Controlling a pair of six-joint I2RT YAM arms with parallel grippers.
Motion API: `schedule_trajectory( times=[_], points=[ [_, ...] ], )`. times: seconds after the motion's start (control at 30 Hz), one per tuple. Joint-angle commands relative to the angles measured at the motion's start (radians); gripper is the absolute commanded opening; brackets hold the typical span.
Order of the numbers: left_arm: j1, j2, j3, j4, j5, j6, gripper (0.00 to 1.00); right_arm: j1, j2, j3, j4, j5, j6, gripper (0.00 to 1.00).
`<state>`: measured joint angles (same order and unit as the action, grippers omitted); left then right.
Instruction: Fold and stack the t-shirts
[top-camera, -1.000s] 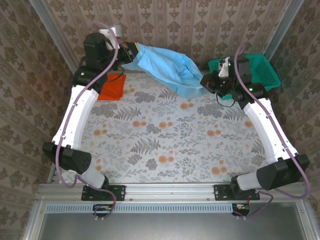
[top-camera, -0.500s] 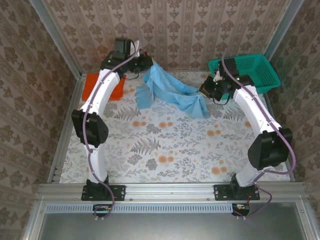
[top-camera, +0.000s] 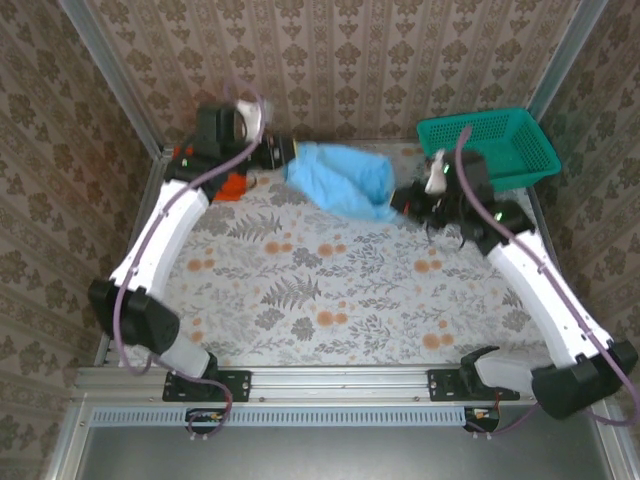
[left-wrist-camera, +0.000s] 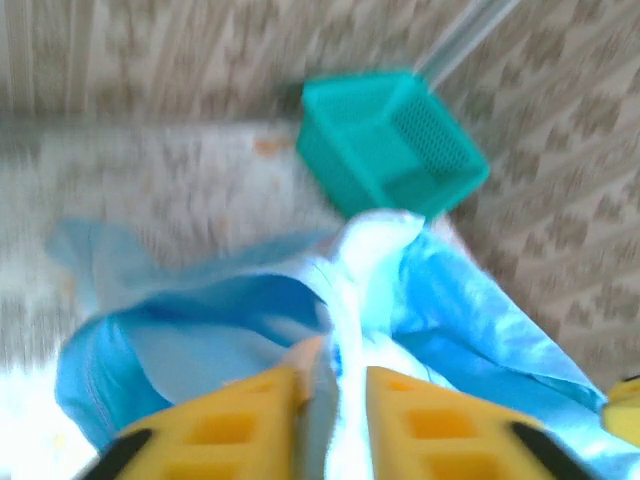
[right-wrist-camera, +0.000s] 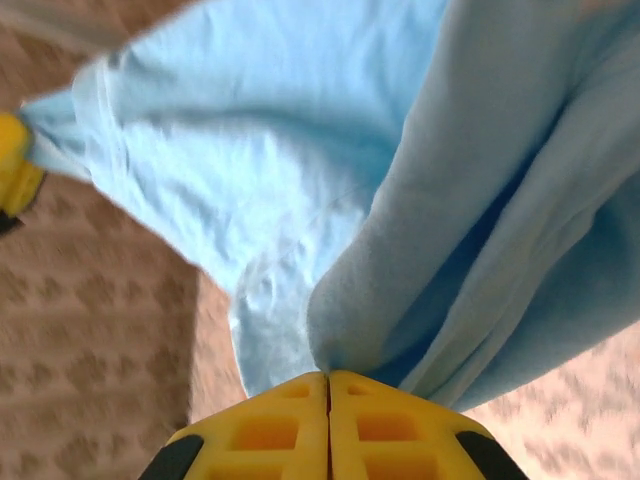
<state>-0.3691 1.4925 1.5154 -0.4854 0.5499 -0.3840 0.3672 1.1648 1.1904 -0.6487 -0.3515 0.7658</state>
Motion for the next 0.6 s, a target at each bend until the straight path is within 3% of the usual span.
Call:
schedule_trajectory(
  times=[0.0, 0.03, 0.1, 0.17, 0.3, 0.47, 0.57],
  points=[
    [0.000, -0.099, -0.270, -0.033, -0.046, 0.084, 0.46, 0.042, -0.045, -0.290, -0.028, 0.043, 0.118, 0.14],
    [0.009, -0.130, -0.324, -0.053, -0.077, 0.098, 0.49, 0.041, -0.079, -0.361, -0.038, 0.048, 0.152, 0.22],
    [0.054, -0.192, -0.418, -0.072, -0.137, 0.097, 0.65, 0.021, -0.154, -0.435, -0.117, 0.118, 0.183, 0.56],
    [0.108, -0.219, -0.458, -0.075, -0.146, 0.068, 0.71, -0.012, -0.223, -0.440, -0.162, 0.176, 0.184, 0.73],
    [0.146, -0.156, -0.441, -0.061, -0.136, 0.018, 0.80, -0.098, -0.245, -0.403, -0.189, 0.263, 0.190, 0.74],
    [0.120, 0.068, -0.309, -0.142, -0.179, -0.024, 0.75, -0.136, -0.051, -0.344, -0.122, 0.231, 0.118, 0.66],
    [0.073, 0.190, -0.229, -0.190, -0.229, -0.056, 0.73, -0.152, 0.086, -0.280, -0.170, 0.295, 0.054, 0.62]
  ],
)
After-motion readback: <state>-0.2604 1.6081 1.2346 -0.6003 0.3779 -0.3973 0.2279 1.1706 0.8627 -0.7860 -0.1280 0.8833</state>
